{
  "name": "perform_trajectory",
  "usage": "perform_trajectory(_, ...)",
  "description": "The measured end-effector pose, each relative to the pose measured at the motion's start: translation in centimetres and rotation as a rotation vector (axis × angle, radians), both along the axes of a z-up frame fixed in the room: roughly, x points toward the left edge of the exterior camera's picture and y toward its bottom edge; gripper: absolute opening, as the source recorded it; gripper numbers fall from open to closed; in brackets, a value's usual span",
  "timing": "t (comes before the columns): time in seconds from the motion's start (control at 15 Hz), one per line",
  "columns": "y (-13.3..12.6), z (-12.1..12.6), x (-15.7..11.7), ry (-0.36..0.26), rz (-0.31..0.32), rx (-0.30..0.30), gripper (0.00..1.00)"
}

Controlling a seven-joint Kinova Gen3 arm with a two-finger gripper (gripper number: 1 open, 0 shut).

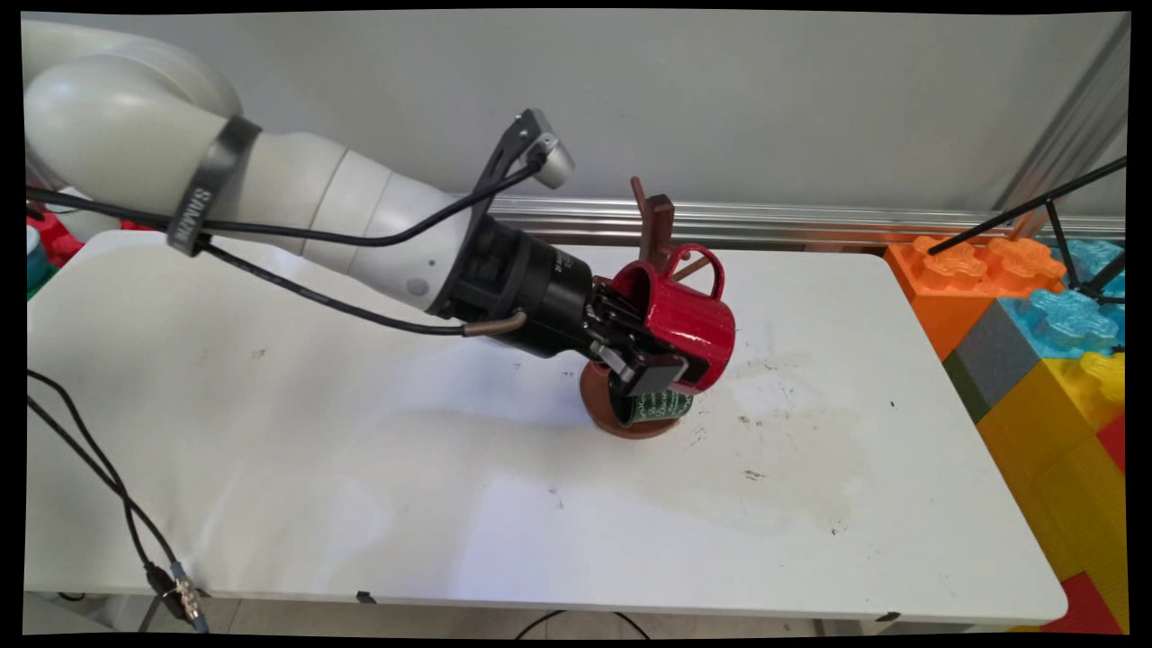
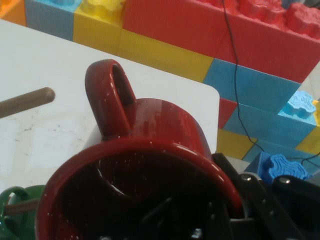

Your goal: Place the picked object on the table

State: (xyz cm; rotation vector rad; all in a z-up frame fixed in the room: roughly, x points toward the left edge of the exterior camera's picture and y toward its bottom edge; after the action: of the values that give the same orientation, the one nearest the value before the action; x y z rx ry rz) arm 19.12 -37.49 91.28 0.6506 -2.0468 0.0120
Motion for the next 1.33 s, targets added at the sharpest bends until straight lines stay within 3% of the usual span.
perform_trajectory(0.73, 0.9, 2.6, 4.3, -0.132, -0.086, -0.064, 0.00)
perform_trajectory(1.33, -2.0, 3.8, 10.4, -0.411, -0.120, -0.097, 0.00)
